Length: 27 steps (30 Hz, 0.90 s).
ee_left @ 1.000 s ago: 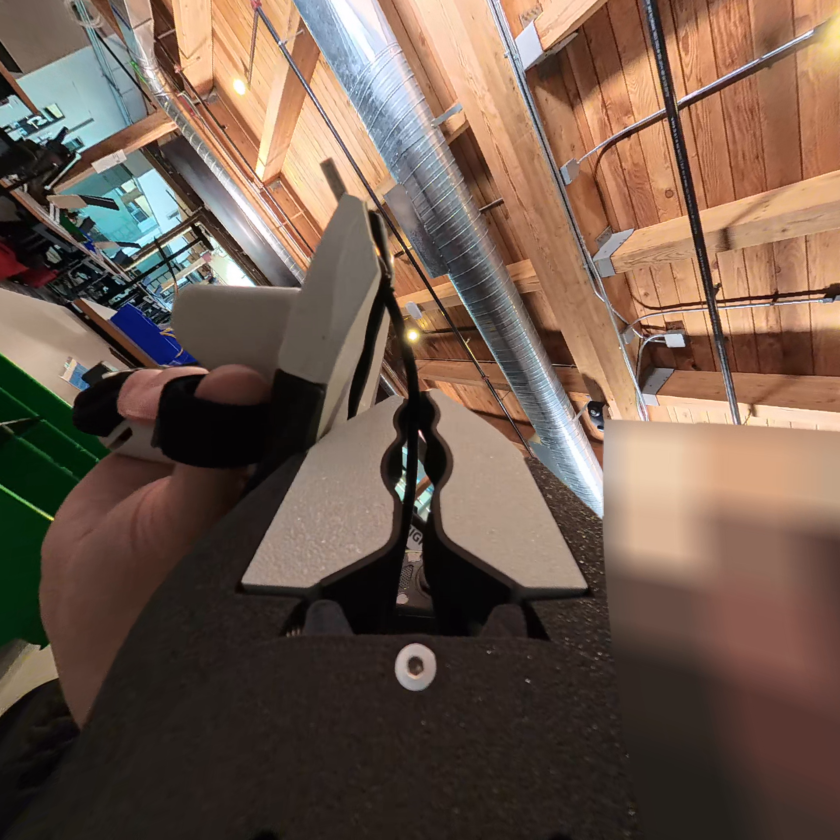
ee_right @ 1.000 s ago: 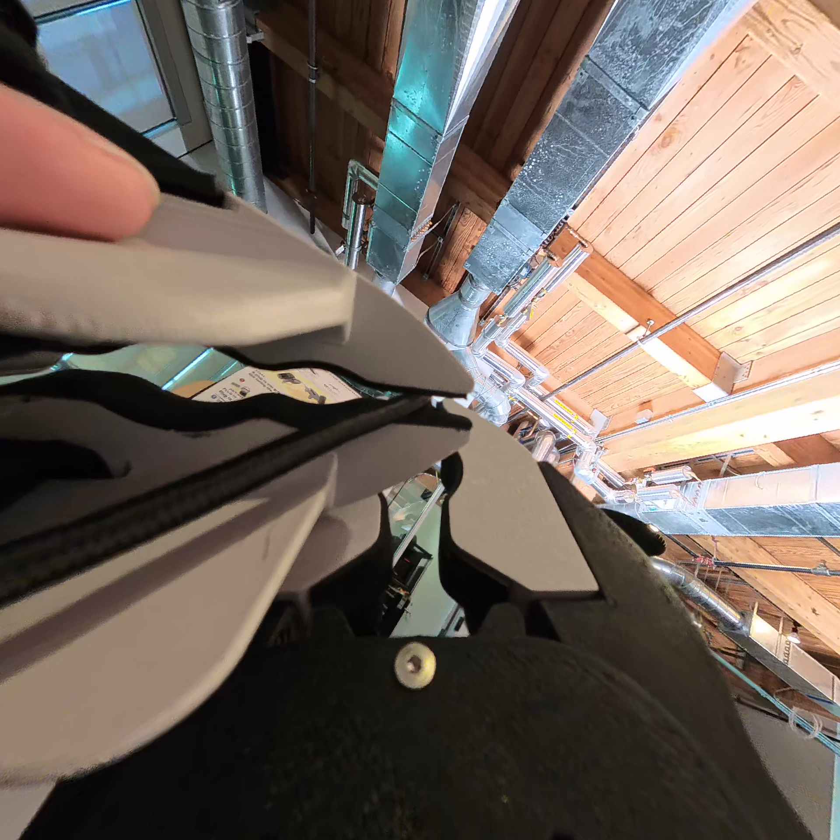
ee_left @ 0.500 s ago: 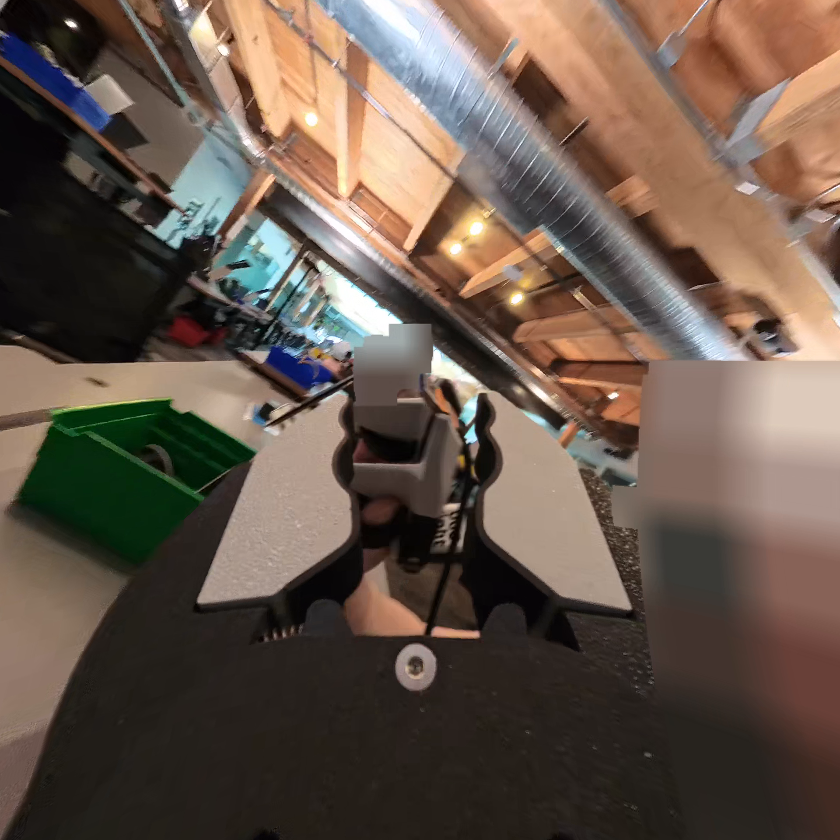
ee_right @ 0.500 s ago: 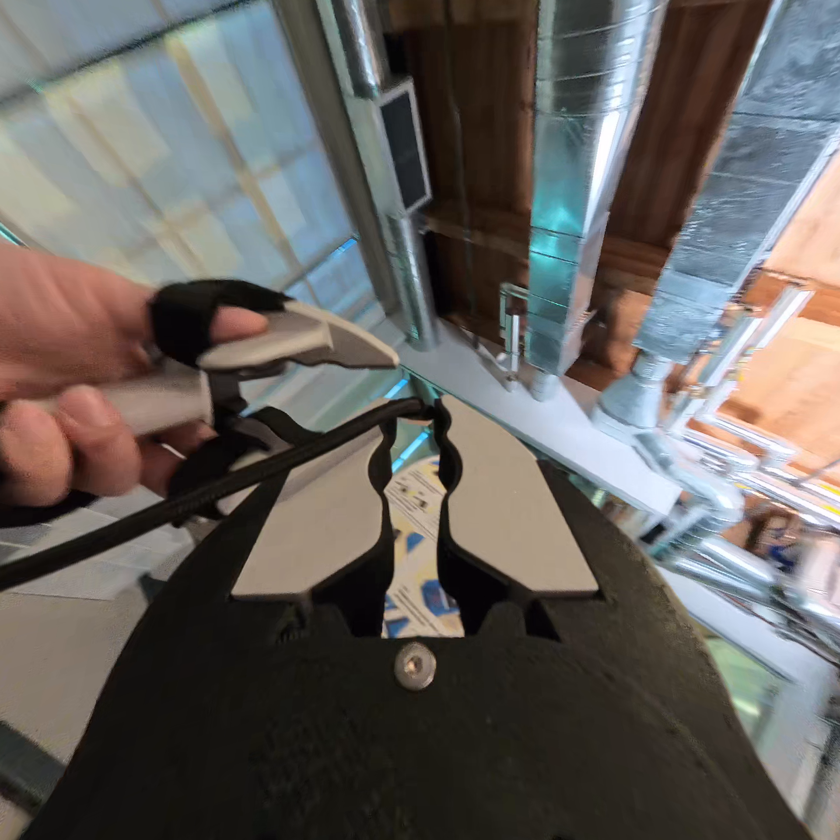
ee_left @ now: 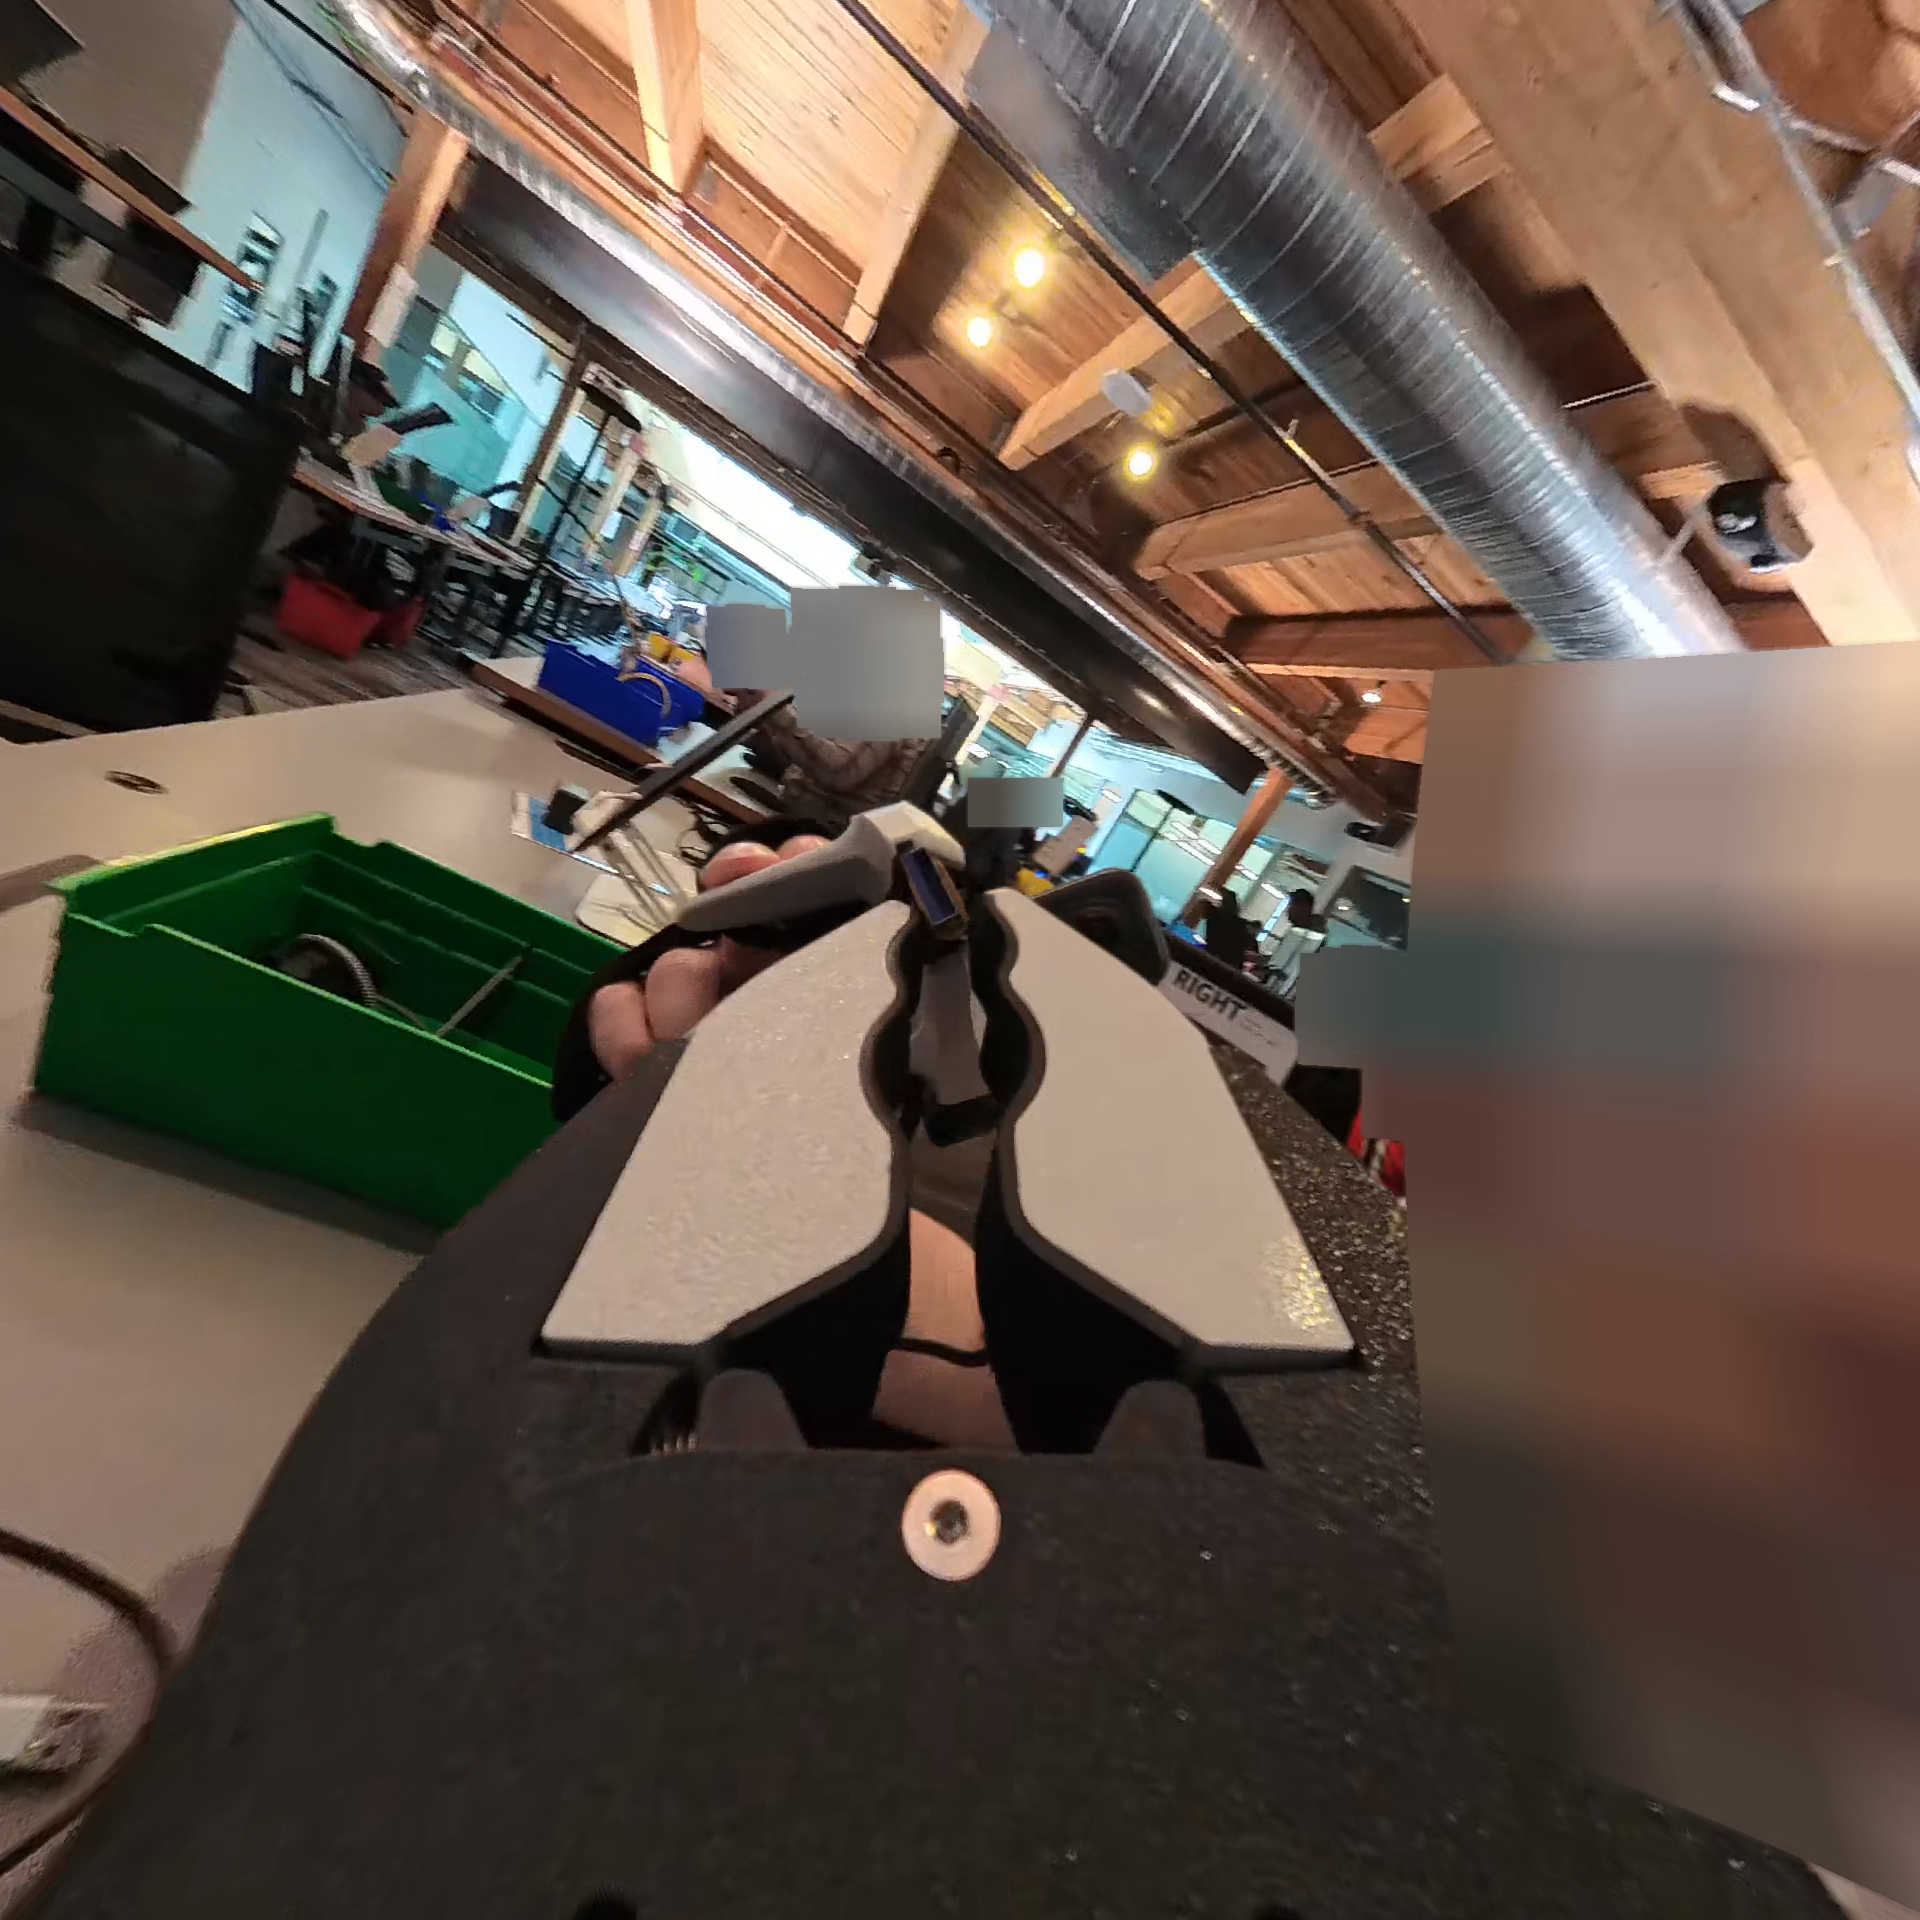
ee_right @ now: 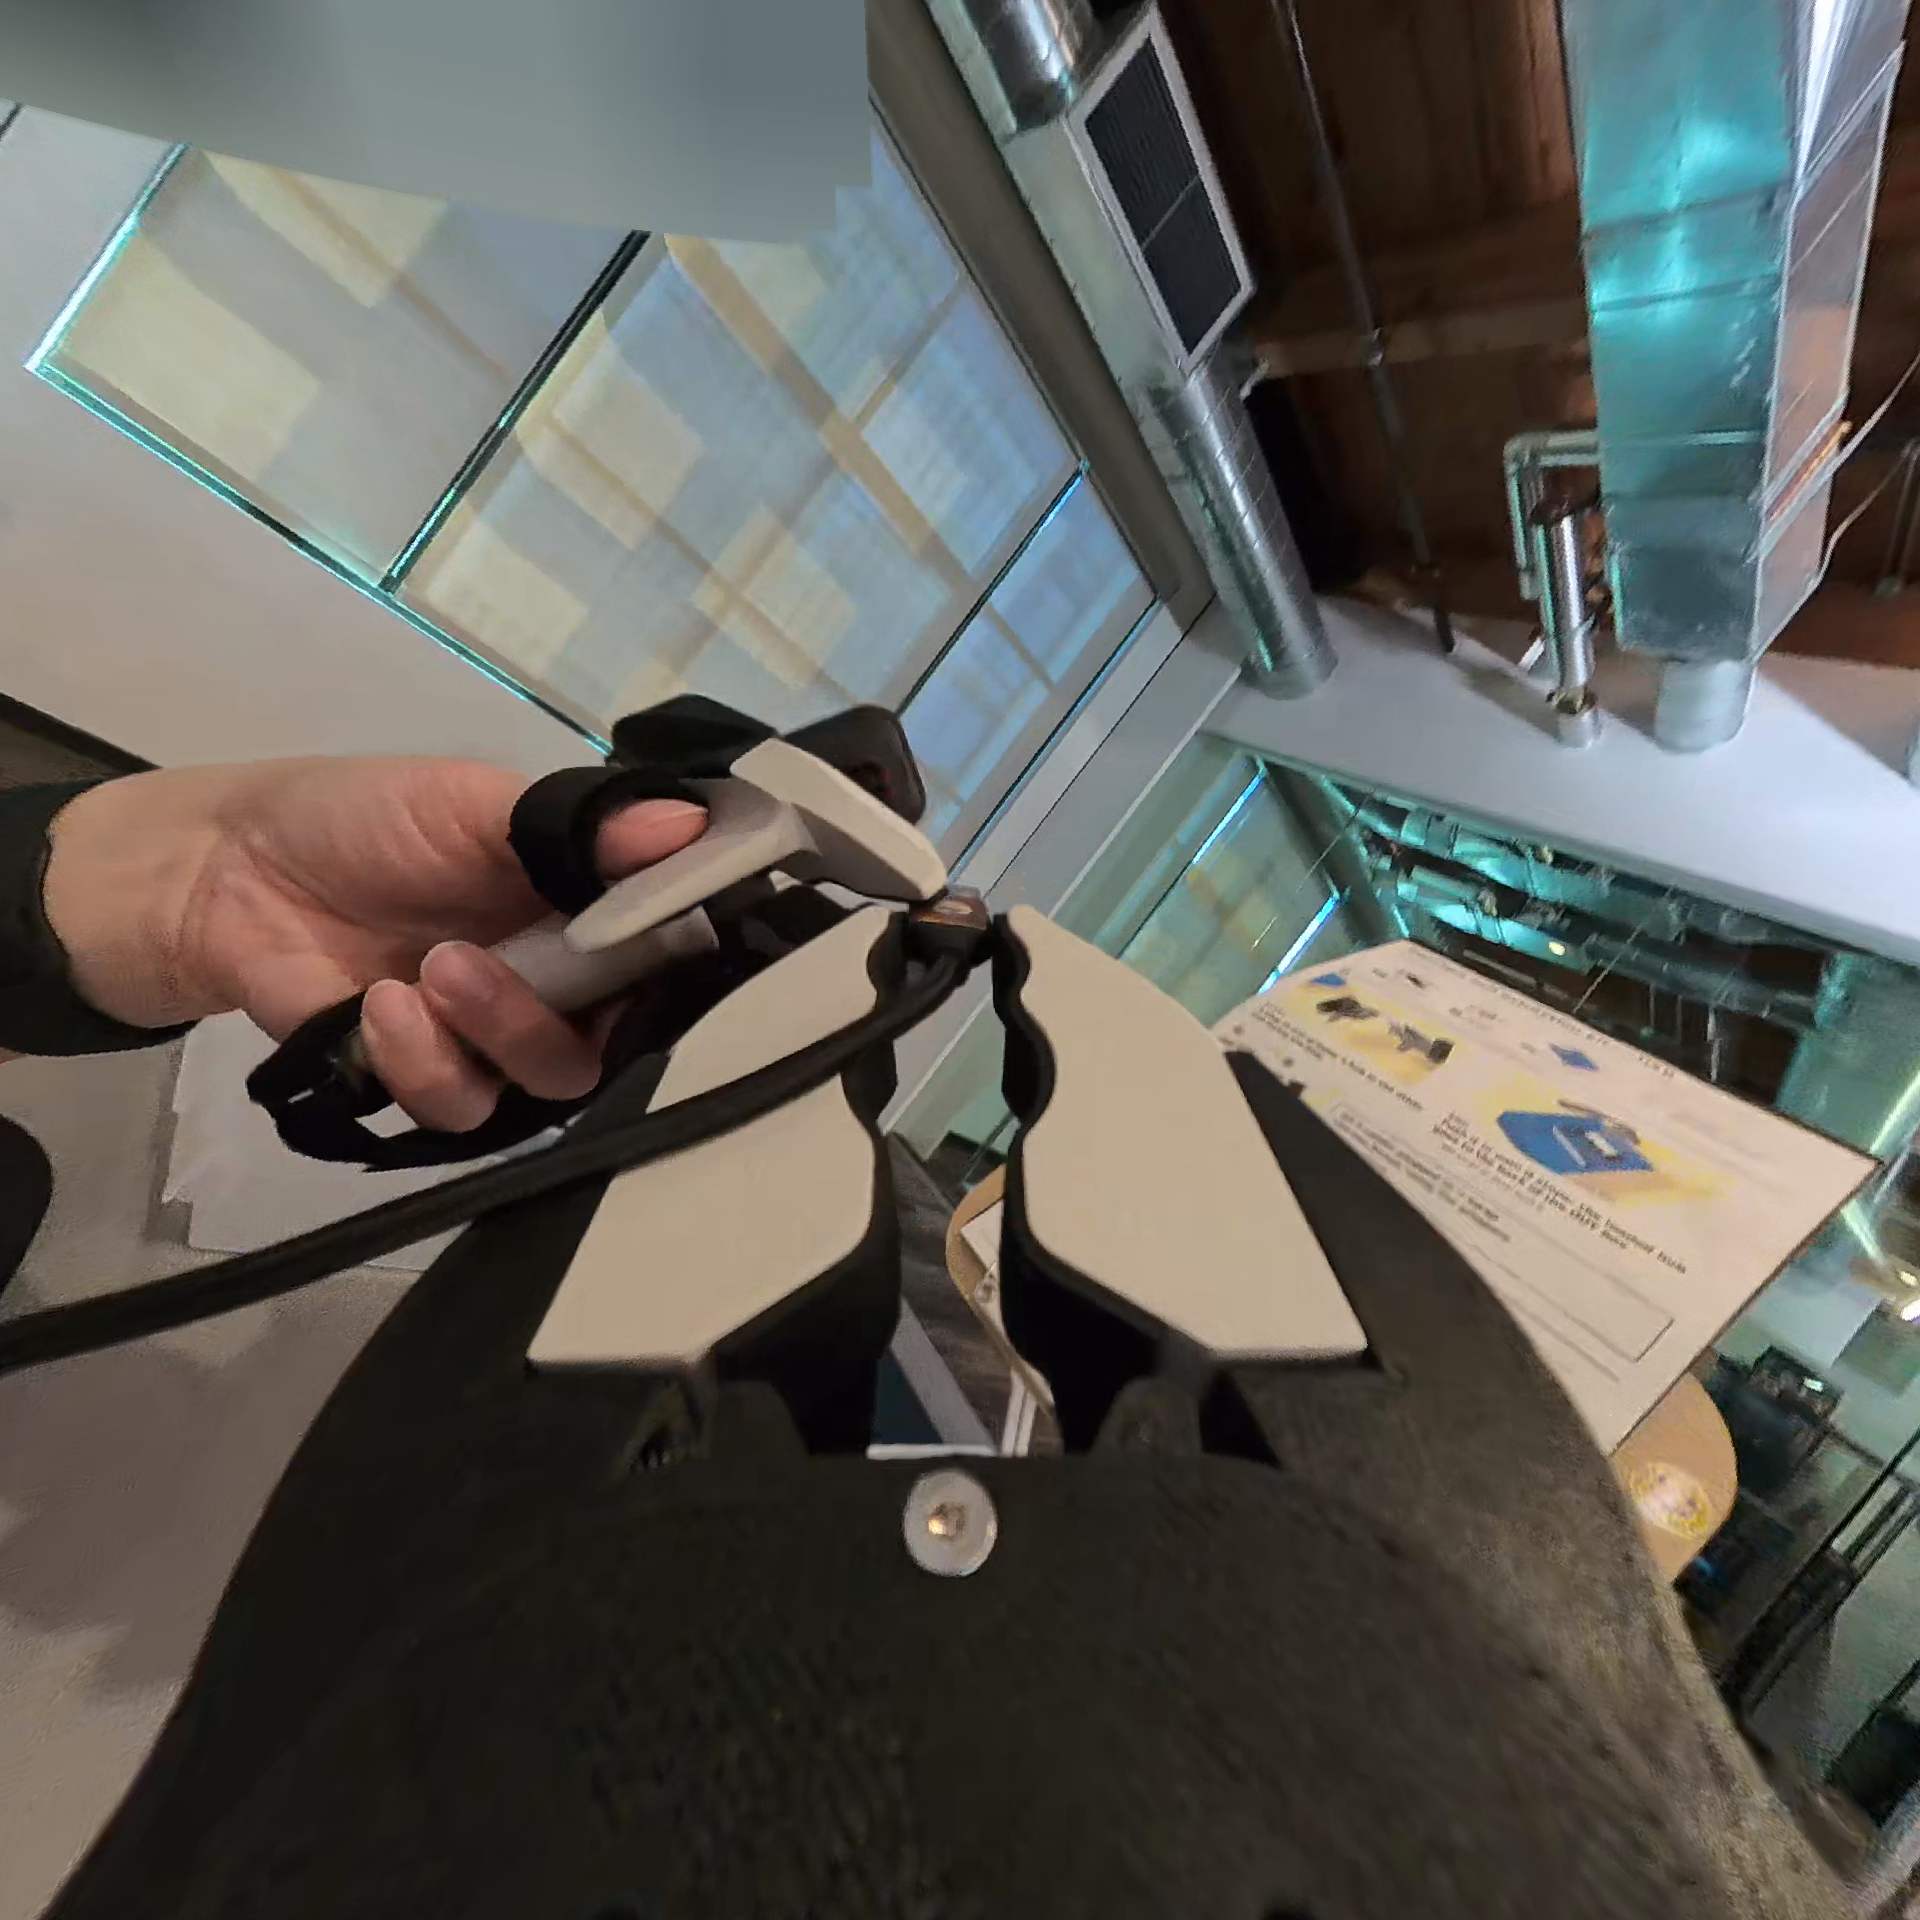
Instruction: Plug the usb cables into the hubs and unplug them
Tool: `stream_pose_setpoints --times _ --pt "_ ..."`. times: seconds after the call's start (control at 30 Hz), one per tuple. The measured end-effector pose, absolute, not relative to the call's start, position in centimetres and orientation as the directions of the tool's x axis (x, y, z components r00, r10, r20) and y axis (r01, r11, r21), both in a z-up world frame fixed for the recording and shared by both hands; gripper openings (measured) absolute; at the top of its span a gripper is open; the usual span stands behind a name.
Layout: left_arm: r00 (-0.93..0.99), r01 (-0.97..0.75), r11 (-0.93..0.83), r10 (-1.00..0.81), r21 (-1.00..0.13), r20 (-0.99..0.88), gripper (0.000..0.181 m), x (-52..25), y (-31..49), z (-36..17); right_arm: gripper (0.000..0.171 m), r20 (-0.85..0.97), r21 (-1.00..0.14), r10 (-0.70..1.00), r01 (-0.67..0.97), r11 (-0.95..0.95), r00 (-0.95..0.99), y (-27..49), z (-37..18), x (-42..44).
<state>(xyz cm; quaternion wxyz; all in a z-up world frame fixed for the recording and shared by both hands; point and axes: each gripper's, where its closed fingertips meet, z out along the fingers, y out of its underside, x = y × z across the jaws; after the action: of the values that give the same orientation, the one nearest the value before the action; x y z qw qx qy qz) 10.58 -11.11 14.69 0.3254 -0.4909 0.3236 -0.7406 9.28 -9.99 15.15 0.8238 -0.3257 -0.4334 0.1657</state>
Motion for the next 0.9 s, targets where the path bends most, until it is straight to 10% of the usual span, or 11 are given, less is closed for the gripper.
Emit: stream_pose_setpoints --times 0.03,0.9 --pt "-0.285 0.175 -0.569 -0.811 -0.804 0.512 0.008 10.5 -10.8 14.7 0.016 0.596 -0.694 0.561 0.017 0.72 0.574 -9.6 15.0 9.2" --pt "-0.204 0.208 -0.611 -0.791 -0.764 0.577 0.008 10.1 -8.9 13.8 0.015 0.621 -0.703 0.461 0.19 0.685 0.634 -8.0 14.2 9.1"
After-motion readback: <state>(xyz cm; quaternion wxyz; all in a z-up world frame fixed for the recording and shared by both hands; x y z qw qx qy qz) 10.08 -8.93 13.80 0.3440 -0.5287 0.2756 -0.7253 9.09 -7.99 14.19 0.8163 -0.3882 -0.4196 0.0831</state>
